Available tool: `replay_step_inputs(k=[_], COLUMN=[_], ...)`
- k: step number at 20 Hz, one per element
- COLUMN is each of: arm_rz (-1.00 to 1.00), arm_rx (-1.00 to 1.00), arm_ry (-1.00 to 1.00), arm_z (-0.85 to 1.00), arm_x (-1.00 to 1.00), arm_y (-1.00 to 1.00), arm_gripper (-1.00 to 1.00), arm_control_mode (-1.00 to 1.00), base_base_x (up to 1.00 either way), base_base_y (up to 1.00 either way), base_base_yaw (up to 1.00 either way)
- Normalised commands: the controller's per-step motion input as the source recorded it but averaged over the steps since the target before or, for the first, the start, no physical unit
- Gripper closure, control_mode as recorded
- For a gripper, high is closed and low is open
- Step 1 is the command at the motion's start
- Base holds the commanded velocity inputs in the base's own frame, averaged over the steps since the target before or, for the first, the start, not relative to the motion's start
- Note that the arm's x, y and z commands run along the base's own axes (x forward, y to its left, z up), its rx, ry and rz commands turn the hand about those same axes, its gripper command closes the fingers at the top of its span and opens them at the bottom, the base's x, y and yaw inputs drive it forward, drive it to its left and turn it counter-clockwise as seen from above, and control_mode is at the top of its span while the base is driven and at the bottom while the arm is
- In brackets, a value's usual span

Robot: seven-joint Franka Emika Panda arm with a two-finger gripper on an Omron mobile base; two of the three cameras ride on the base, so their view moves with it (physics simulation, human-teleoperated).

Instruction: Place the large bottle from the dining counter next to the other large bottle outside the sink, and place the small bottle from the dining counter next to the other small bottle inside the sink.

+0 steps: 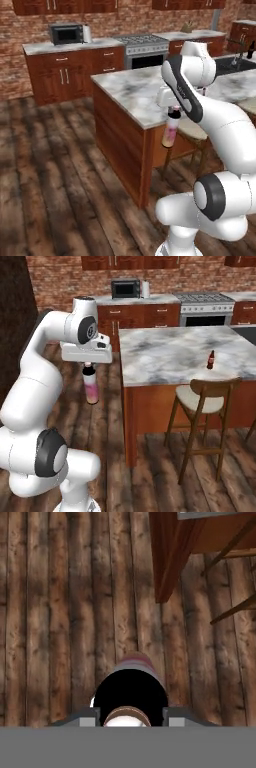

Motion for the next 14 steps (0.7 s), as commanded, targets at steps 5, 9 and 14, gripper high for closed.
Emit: replay_step_inputs(k=[5, 9, 14], arm_rz=[0.0, 0.0, 0.0], arm_rx=[0.0, 0.0, 0.0], arm_ry=[0.0, 0.0, 0.0], arm_z=[0.0, 0.0, 0.0], arm_x=[0.0, 0.0, 0.0], arm_y=[0.0, 0.0, 0.0], arm_gripper=[1.0, 1.0, 1.0], arm_control_mode=[1.0, 1.0, 1.0], base_base_x=[0.95, 0.85, 0.8], base_base_y=[1.0, 1.0, 1.0], base_base_yaw=[-0.16, -0.15, -0.17])
